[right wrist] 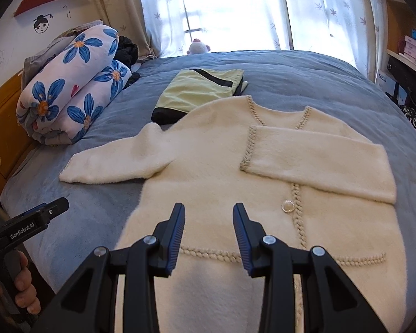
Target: Fold large clothes
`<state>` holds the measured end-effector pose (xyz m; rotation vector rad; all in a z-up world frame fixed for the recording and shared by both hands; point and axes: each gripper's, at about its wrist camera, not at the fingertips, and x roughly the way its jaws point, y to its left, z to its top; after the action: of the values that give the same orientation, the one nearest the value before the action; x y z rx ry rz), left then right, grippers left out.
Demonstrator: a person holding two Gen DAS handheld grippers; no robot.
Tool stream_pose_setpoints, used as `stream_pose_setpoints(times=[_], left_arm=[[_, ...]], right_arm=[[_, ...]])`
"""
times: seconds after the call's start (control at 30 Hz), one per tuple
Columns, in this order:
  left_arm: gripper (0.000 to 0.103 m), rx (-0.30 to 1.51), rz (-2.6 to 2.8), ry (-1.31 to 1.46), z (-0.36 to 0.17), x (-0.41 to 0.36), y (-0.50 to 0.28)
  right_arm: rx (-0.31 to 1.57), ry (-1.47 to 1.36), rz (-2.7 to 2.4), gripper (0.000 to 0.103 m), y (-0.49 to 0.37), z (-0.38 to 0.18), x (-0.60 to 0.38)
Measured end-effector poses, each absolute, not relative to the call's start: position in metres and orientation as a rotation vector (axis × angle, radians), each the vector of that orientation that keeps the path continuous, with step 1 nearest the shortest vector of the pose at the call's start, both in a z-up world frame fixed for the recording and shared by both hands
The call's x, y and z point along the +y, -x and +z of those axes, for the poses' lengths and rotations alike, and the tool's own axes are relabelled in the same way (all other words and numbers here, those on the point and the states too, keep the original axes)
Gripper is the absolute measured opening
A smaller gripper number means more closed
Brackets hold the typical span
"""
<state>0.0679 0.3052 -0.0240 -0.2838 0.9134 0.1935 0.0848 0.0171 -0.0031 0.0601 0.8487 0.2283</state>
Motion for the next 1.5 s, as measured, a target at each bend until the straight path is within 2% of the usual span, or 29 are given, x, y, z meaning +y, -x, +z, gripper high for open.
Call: stream_pose_setpoints(times=[0.23, 0.83, 1.07, 1.1, 1.13, 1.17, 1.23, 1.27, 1.4, 1.5], left_arm=[[0.071, 0.93, 0.233, 0.353, -0.053, 0.352, -0.093], [0.071, 0.961, 0.147, 0.743, -0.16, 0.482, -0.161], [0.069, 0.941, 0.148, 0.785, -0.178, 0.519, -0.199], [0.066, 0.943, 0.158, 0.776, -0.178, 0.521, -0.203], [0.055, 0.948, 0.182, 0.758, -0.178, 0.523, -0.209], [0.038, 0.955, 0.203, 0.739, -0.178, 0.525, -0.213], [0.016, 0.966, 0.222, 0.702, -0.176, 0.524, -0.222], [0.011, 0.964, 0.222, 0.696, -0.174, 0.523, -0.225], [0.007, 0.959, 0.288, 0.503, -0.143, 0.486, -0.232], [0.006, 0.895, 0.234, 0.396, -0.101, 0.444, -0.237]], right_arm=[[0.887, -0.058, 0.263, 0.036, -0.11, -0.025, 0.049], [0.983, -0.024, 0.319, 0.036, -0.161, -0.081, 0.112], [1.028, -0.025, 0.307, 0.036, -0.171, -0.101, 0.114], [1.031, -0.028, 0.303, 0.036, -0.172, -0.103, 0.112], [1.032, -0.03, 0.298, 0.036, -0.173, -0.104, 0.111], [1.033, -0.035, 0.291, 0.036, -0.174, -0.105, 0.109], [1.041, -0.05, 0.28, 0.036, -0.177, -0.108, 0.103], [1.044, -0.063, 0.273, 0.036, -0.178, -0.109, 0.1], [1.055, -0.111, 0.252, 0.036, -0.179, -0.11, 0.083], [1.044, -0.146, 0.242, 0.036, -0.175, -0.105, 0.069]])
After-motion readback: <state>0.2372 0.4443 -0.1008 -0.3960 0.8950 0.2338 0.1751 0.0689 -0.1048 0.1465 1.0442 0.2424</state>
